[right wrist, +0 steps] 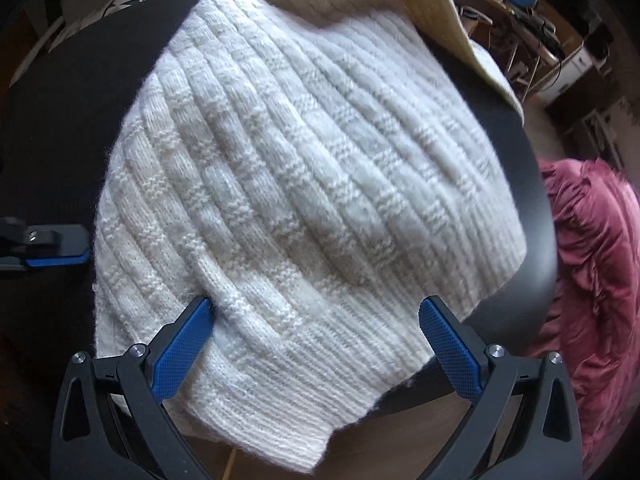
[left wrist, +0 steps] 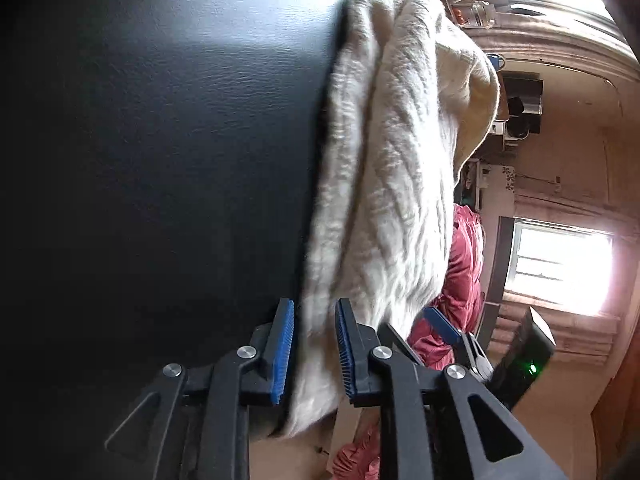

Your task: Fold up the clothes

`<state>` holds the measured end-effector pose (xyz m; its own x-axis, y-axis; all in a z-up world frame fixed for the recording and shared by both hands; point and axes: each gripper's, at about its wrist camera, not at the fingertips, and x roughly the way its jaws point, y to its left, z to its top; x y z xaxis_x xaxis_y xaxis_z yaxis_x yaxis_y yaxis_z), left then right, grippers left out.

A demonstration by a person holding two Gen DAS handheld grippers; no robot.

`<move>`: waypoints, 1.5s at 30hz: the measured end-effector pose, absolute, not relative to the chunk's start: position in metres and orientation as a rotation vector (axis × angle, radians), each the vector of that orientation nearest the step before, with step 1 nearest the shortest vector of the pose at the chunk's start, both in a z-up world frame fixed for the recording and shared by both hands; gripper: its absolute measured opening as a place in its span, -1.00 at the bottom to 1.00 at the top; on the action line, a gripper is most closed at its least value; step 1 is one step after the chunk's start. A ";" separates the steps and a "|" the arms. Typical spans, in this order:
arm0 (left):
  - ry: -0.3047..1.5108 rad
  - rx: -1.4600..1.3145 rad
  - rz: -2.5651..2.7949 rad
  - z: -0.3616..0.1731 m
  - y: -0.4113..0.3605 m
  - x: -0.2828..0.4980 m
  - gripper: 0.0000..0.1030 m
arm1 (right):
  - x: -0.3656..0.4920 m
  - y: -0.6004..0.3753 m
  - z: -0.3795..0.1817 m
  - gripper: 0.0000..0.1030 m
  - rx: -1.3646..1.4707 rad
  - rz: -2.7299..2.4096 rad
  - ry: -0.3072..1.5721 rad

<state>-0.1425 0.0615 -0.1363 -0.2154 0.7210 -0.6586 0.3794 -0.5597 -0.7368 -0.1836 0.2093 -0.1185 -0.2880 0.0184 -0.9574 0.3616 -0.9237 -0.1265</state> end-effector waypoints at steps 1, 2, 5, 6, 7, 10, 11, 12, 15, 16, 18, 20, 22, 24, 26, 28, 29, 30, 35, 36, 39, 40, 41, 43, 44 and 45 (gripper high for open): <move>-1.321 -1.777 1.840 -0.135 0.067 -0.150 -0.62 | -0.185 0.208 -0.116 1.00 1.710 -2.319 0.487; -1.336 -1.779 1.835 -0.135 0.072 -0.156 -0.62 | -0.187 0.207 -0.113 1.00 1.696 -2.327 0.498; -1.340 -1.771 1.840 -0.155 0.077 -0.165 -0.73 | -0.199 0.206 -0.105 1.00 1.672 -2.336 0.516; -1.342 -1.764 1.849 -0.161 0.080 -0.169 -0.84 | -0.204 0.206 -0.105 1.00 1.672 -2.335 0.525; -1.342 -1.755 1.860 -0.166 0.082 -0.173 -0.87 | -0.210 0.205 -0.106 1.00 1.678 -2.331 0.546; -1.320 -1.713 1.933 -0.158 0.079 -0.174 -0.93 | -0.220 0.201 -0.126 1.00 1.680 -2.286 0.628; -1.314 -1.701 1.957 -0.155 0.077 -0.174 -0.94 | -0.222 0.199 -0.129 1.00 1.678 -2.278 0.656; -1.297 -1.687 1.987 -0.148 0.074 -0.169 -0.94 | -0.224 0.197 -0.130 1.00 1.678 -2.274 0.664; -1.252 -1.628 2.066 -0.128 0.066 -0.167 -0.95 | -0.228 0.193 -0.130 1.00 1.682 -2.264 0.669; -1.229 -1.614 2.090 -0.123 0.061 -0.164 -0.96 | -0.229 0.192 -0.132 1.00 1.695 -2.257 0.656; -1.178 -1.604 2.167 -0.115 0.044 -0.159 -1.00 | -0.234 0.192 -0.135 1.00 1.724 -2.258 0.616; -1.164 -1.617 2.193 -0.114 0.021 -0.151 -1.00 | -0.238 0.193 -0.136 1.00 1.742 -2.258 0.592; -1.173 -1.610 2.183 -0.118 -0.007 -0.145 -1.00 | -0.243 0.194 -0.136 1.00 1.769 -2.253 0.556; -1.183 -1.603 2.169 -0.124 -0.032 -0.141 -1.00 | -0.247 0.195 -0.135 1.00 1.796 -2.244 0.525; -1.196 -1.640 2.087 -0.135 -0.023 -0.150 -0.80 | -0.253 0.198 -0.134 1.00 1.841 -2.224 0.467; -1.195 -1.681 2.024 -0.144 -0.018 -0.142 -0.71 | -0.257 0.203 -0.129 1.00 1.868 -2.211 0.380; -1.184 -1.711 2.007 -0.148 -0.012 -0.139 -0.70 | -0.256 0.205 -0.123 1.00 1.847 -2.220 0.370; -1.173 -1.732 1.981 -0.152 -0.002 -0.138 -0.70 | -0.253 0.204 -0.117 1.00 1.817 -2.230 0.388; -1.183 -1.748 1.919 -0.157 0.027 -0.123 -0.65 | -0.211 0.183 -0.087 1.00 1.582 -2.139 0.546; -1.183 -1.751 1.913 -0.158 0.033 -0.124 -0.64 | -0.202 0.175 -0.087 1.00 1.547 -2.116 0.632; -1.224 -1.759 1.880 -0.160 0.038 -0.125 -0.63 | -0.193 0.159 -0.109 1.00 1.539 -2.069 0.885; -1.242 -1.756 1.864 -0.161 0.040 -0.126 -0.62 | -0.195 0.157 -0.120 1.00 1.561 -2.044 0.910; -1.262 -1.751 1.846 -0.162 0.042 -0.128 -0.62 | -0.198 0.158 -0.123 1.00 1.566 -2.050 0.882; -1.290 -1.724 1.826 -0.164 0.039 -0.130 -0.73 | -0.209 0.164 -0.120 1.00 1.550 -2.124 0.805; -1.272 -1.722 1.839 -0.164 0.032 -0.128 -0.87 | -0.215 0.168 -0.117 1.00 1.544 -2.176 0.797; -1.245 -1.714 1.860 -0.164 0.037 -0.131 -0.88 | -0.221 0.174 -0.117 1.00 1.555 -2.218 0.785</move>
<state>-0.1305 0.0371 -0.1638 -0.2283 0.7322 -0.6416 0.3137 -0.5686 -0.7605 -0.2209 0.1735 -0.1166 -0.3564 0.0506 -0.9330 0.5478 -0.7976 -0.2525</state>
